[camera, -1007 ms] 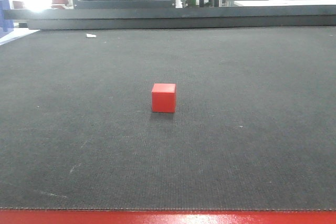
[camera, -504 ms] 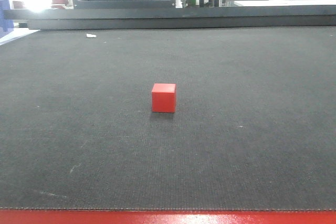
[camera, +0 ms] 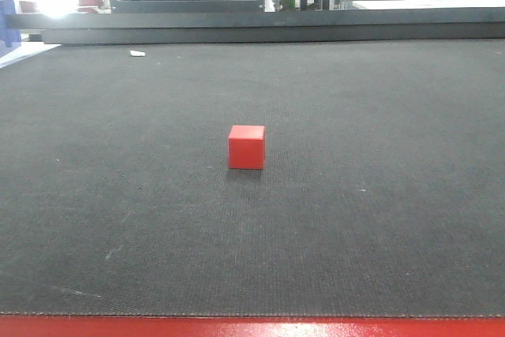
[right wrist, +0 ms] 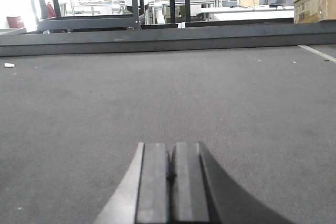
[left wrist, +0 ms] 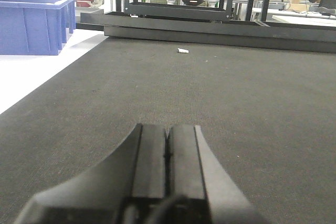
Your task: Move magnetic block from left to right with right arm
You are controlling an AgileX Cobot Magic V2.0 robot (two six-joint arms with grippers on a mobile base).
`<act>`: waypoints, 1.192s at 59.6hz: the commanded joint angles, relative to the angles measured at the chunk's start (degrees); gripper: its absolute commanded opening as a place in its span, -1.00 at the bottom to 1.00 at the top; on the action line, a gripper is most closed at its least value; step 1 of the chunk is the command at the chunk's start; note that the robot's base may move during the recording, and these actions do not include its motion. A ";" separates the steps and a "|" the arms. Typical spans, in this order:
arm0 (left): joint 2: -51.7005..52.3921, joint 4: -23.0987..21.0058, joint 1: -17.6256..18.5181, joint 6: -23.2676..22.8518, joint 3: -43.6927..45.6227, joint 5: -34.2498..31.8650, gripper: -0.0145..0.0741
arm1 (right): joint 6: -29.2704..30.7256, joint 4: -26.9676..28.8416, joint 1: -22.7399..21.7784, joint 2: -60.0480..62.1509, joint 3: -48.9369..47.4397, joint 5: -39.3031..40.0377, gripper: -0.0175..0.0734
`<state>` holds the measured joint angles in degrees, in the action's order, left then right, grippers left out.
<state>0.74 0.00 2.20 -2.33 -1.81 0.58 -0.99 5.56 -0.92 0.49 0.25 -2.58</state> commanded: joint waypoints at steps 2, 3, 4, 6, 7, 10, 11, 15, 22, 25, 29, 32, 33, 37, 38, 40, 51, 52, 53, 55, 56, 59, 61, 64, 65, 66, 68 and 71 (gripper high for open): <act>0.81 0.00 0.00 -0.38 -0.53 -5.37 -0.94 | 0.12 -0.59 -0.13 -0.45 -8.23 2.07 -0.49; 0.81 0.00 0.00 -0.38 -0.53 -5.37 -0.94 | 0.12 -0.59 -0.13 -0.93 -9.29 1.01 -0.49; 0.81 0.00 0.00 -0.38 -0.53 -5.37 -0.94 | 0.12 -0.59 -0.13 -1.49 -10.36 0.25 -0.49; 0.81 0.00 0.00 -0.38 -0.53 -5.37 -0.94 | 0.12 -0.59 -0.13 -3.18 -13.01 -1.63 -0.49; 0.81 0.00 0.00 -0.38 -0.53 -5.37 -0.94 | 0.12 -0.59 -0.13 -4.36 -14.56 -2.53 -0.49; 0.81 0.00 0.00 -0.38 -0.53 -5.37 -0.94 | 0.12 -0.59 -0.07 -7.60 -17.81 -4.03 -0.48; 0.81 0.00 0.00 -0.38 -0.53 -5.37 -0.94 | 0.12 -0.59 -0.07 -9.10 -18.65 -4.19 -0.48; 0.81 0.00 0.00 -0.38 -0.53 -5.37 -0.94 | 0.12 -0.59 0.41 -14.34 -22.38 -4.29 -0.42; 0.81 0.00 0.00 -0.38 -0.53 -5.37 -0.93 | 0.12 -0.59 2.11 -22.63 -27.45 -4.34 -0.05; 0.81 0.00 0.00 -0.38 -0.53 -5.37 -0.94 | 0.12 -0.59 3.35 -26.18 -29.27 -4.41 0.19; 0.81 0.00 0.00 -0.38 -0.53 -5.37 -0.94 | 0.12 -0.76 5.47 -30.80 -31.78 -4.74 0.50; 0.81 0.00 0.00 -0.38 -0.53 -5.37 -0.93 | 0.12 -1.24 7.12 -34.82 -33.86 -5.32 0.70; 0.81 0.00 0.00 -0.38 -0.53 -5.37 -0.94 | 0.12 -1.31 7.61 -35.82 -34.81 -5.54 0.78; 0.81 0.00 0.00 -0.38 -0.53 -5.37 -0.94 | 0.06 -1.54 10.29 -40.73 -38.36 -7.33 0.78; 0.81 0.00 0.00 -0.38 -0.53 -5.37 -0.94 | 0.06 -1.69 10.90 -41.70 -39.15 -8.02 0.78; 0.81 0.00 0.00 -0.38 -0.53 -5.37 -0.93 | 0.06 -2.20 12.45 -44.08 -41.13 -10.02 0.78; 0.81 0.00 0.00 -0.38 -0.53 -5.37 -0.94 | 0.06 -2.81 23.26 -56.80 -51.09 -15.32 0.78; 0.81 0.00 0.00 -0.38 -0.53 -5.37 -0.94 | 0.06 -2.81 24.15 -57.71 -51.82 -15.60 0.78; 0.81 0.00 0.00 -0.38 -0.53 -5.37 -0.94 | 0.06 -2.81 25.43 -58.62 -52.57 -16.01 0.78; 0.81 0.00 0.00 -0.38 -0.53 -5.37 -0.94 | -0.09 -2.76 27.44 -60.89 -54.48 -16.69 0.78; 0.81 0.00 0.00 -0.38 -0.53 -5.37 -0.94 | -0.30 -2.76 28.20 -61.85 -55.27 -16.99 0.78; 0.81 0.00 0.00 -0.38 -0.53 -5.37 -0.94 | -2.51 -2.76 30.50 -65.76 -58.09 -18.21 0.78; 0.81 0.00 0.00 -0.38 -0.53 -5.37 -0.94 | -4.48 -2.76 31.54 -67.78 -60.21 -19.00 0.78; 0.81 0.00 0.00 -0.38 -0.53 -5.37 -0.94 | -9.05 -2.91 33.10 -71.33 -63.38 -20.96 0.78; 0.81 0.00 0.00 -0.38 -0.53 -5.37 -0.93 | -10.30 -3.20 33.53 -72.34 -64.31 -21.62 0.78; 0.81 0.00 0.00 -0.38 -0.53 -5.37 -0.94 | -11.55 -3.47 34.18 -73.35 -65.28 -22.72 0.78; 0.81 0.00 0.00 -0.38 -0.53 -5.37 -0.94 | -14.97 -4.45 35.26 -75.88 -67.68 -24.85 0.78; 0.81 0.00 0.00 -0.38 -0.53 -5.37 -0.94 | -19.00 -5.98 36.55 -79.36 -71.17 -27.62 0.78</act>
<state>0.74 0.00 2.20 -2.33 -1.81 0.58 -13.41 1.98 33.81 -75.59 -64.60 -29.54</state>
